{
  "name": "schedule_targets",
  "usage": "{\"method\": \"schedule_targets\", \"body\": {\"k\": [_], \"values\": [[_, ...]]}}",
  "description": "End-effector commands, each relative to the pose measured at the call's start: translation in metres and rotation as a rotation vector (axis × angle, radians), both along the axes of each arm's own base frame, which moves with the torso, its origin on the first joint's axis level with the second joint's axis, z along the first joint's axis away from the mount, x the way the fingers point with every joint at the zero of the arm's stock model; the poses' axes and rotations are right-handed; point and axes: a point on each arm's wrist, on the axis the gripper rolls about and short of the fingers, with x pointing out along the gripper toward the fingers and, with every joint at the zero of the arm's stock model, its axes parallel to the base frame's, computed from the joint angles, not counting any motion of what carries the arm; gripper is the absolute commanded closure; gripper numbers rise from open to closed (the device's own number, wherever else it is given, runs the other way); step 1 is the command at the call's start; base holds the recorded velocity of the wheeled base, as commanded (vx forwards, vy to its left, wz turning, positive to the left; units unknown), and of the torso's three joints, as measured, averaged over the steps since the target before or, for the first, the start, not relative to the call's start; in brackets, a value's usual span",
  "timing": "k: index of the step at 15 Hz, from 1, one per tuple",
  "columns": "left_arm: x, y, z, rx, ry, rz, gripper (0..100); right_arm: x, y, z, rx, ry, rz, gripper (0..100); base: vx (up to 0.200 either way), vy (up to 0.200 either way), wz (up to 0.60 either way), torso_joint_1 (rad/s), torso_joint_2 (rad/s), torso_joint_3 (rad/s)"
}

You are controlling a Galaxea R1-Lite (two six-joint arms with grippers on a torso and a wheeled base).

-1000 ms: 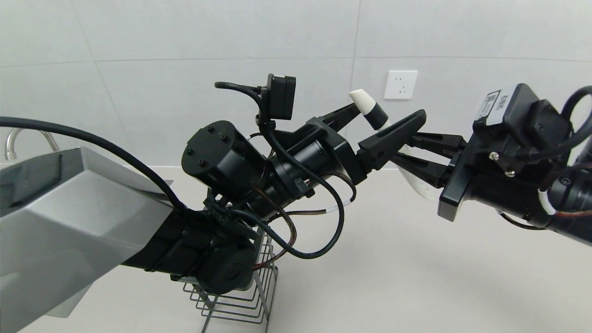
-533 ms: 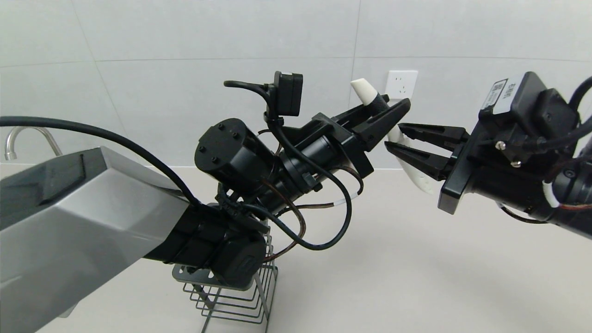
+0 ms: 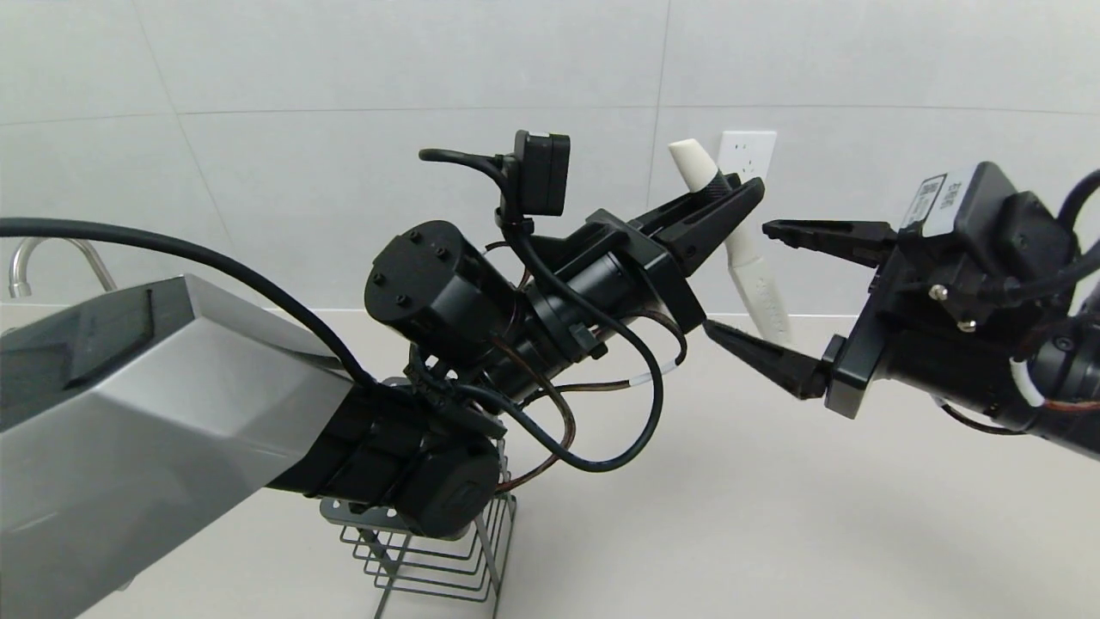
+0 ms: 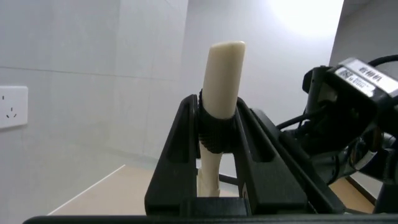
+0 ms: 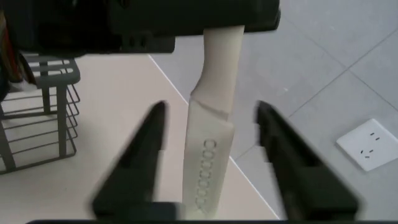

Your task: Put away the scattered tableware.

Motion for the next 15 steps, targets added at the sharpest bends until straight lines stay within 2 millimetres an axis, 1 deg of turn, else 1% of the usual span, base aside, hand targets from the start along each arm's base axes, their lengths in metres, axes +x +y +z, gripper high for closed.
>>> {"method": "schedule_targets", "body": {"k": [1,3,4,5,6,7,8,9,10,11,12,13,14,15], "values": [[-0.001,0.002,0.003,-0.005,-0.006,0.003,100,-0.01,-0.008,-0.005,-0.007,0.009,-0.004,0,0.0,0.0,0.0,0.0,0.0,0.0],[0.002,0.005,0.004,-0.002,-0.027,0.027,100,-0.026,-0.022,-0.011,-0.009,0.013,-0.021,0,0.0,0.0,0.0,0.0,0.0,0.0],[0.002,0.005,0.004,-0.001,-0.03,0.031,100,-0.027,-0.024,-0.011,-0.008,0.012,-0.022,0,0.0,0.0,0.0,0.0,0.0,0.0],[0.0,0.009,0.008,0.0,-0.058,0.052,100,-0.045,-0.044,-0.013,0.003,-0.005,-0.061,0,0.0,0.0,0.0,0.0,0.0,0.0],[-0.004,0.013,0.012,-0.006,-0.059,0.056,100,-0.06,-0.066,-0.016,0.02,-0.026,-0.136,0,0.0,0.0,0.0,0.0,0.0,0.0],[-0.007,0.017,0.013,-0.005,-0.049,0.069,100,-0.073,-0.085,-0.019,0.031,-0.046,-0.214,0,0.0,0.0,0.0,0.0,0.0,0.0],[-0.009,0.019,0.012,0.005,-0.027,0.083,100,-0.086,-0.099,-0.023,0.048,-0.056,-0.282,0,0.0,0.0,0.0,0.0,0.0,0.0],[-0.01,0.022,0.013,0.007,-0.017,0.094,100,-0.097,-0.108,-0.03,0.055,-0.061,-0.32,0,0.0,0.0,0.0,0.0,0.0,0.0],[-0.013,0.025,0.013,0.011,-0.009,0.101,100,-0.116,-0.115,-0.042,0.067,-0.079,-0.341,0,0.0,0.0,0.0,0.0,0.0,0.0],[-0.013,0.029,0.014,0.011,-0.009,0.107,100,-0.128,-0.119,-0.048,0.076,-0.1,-0.352,0,0.0,0.0,0.0,0.0,0.0,0.0],[-0.014,0.032,0.015,0.014,-0.014,0.114,100,-0.134,-0.121,-0.051,0.081,-0.113,-0.361,0,0.0,0.0,0.0,0.0,0.0,0.0],[-0.013,0.038,0.013,0.035,-0.033,0.146,100,-0.144,-0.125,-0.057,0.089,-0.128,-0.366,0,0.0,0.0,0.0,0.0,0.0,0.0],[-0.013,0.04,0.011,0.043,-0.035,0.156,100,-0.147,-0.125,-0.059,0.092,-0.13,-0.366,0,0.0,0.0,0.0,0.0,0.0,0.0],[-0.016,0.046,0.008,0.063,-0.037,0.176,100,-0.155,-0.127,-0.066,0.106,-0.123,-0.375,0,0.0,0.0,0.0,0.0,0.0,0.0]]}}
